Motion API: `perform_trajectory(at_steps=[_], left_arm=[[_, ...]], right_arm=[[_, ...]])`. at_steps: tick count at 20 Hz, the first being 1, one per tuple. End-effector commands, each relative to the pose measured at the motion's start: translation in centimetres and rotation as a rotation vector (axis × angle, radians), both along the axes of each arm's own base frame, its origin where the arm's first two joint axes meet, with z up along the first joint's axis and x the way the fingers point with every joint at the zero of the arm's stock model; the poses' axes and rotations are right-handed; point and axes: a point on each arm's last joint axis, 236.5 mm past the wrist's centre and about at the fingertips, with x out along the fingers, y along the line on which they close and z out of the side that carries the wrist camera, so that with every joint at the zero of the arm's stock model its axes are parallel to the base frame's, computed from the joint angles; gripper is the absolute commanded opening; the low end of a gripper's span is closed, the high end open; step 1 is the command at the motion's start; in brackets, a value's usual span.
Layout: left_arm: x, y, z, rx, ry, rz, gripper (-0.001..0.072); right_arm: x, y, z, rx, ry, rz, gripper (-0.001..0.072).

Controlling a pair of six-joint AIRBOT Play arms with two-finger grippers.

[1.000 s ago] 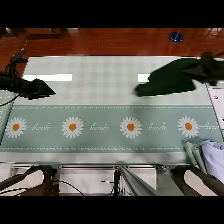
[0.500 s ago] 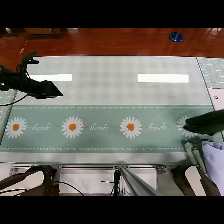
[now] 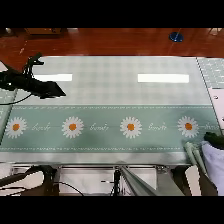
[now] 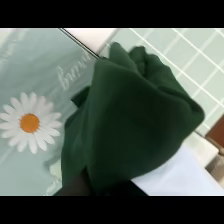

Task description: Fold the shirts.

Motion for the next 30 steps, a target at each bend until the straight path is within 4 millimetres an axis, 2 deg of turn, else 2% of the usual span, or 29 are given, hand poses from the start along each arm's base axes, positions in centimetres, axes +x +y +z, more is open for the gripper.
perform_trajectory(at_steps=[1,4,6,9,12,17,20,22,23,25,26,30], left_arm=[[0.5,0.1,-1.7,0.000,0.026,0.003,0.0476],[0.5,0.1,-3.3,-0.007,0.071,0.003,0.0476],[0.4,0.1,-4.3,-0.012,0.103,0.002,0.0476],[0.2,0.1,-5.1,-0.017,0.131,-0.001,0.0477],[0.2,0.1,-5.1,-0.017,0.131,-0.001,0.0476],[0.2,0.1,-5.1,-0.017,0.131,-0.002,0.0476],[0.1,0.2,-5.2,-0.012,0.132,-0.003,0.0476],[0.1,0.2,-5.2,-0.010,0.132,-0.003,0.0476],[0.1,0.2,-5.2,-0.010,0.132,-0.003,0.0476],[0.1,0.2,-5.2,-0.010,0.133,-0.001,0.0476],[0.1,0.2,-5.2,-0.011,0.135,0.000,0.0475],[0.1,0.2,-5.2,-0.010,0.135,0.000,0.0475]], right_arm=[[-6.2,3.1,-5.6,0.146,0.247,-0.082,0.0026],[-11.4,3.7,-9.3,0.195,0.418,-0.212,0.0026],[-14.1,4.3,-10.7,0.236,0.505,-0.280,0.0026],[-18.4,4.4,-11.4,0.233,0.682,-0.361,0.0026],[-21.5,4.5,-12.4,0.224,0.851,-0.369,0.0026],[-24.0,5.0,-15.6,0.240,1.010,-0.292,0.0027],[-24.9,3.6,-16.1,0.198,1.046,-0.275,0.0027],[-25.8,3.5,-16.5,0.230,1.058,-0.302,0.0028],[-26.0,3.4,-16.9,0.241,1.050,-0.313,0.0066],[-26.1,2.9,-17.3,0.228,1.034,-0.315,0.0405],[-26.0,2.5,-17.4,0.207,1.023,-0.319,0.0441],[-25.1,0.5,-17.9,0.104,0.945,-0.372,0.0426]])
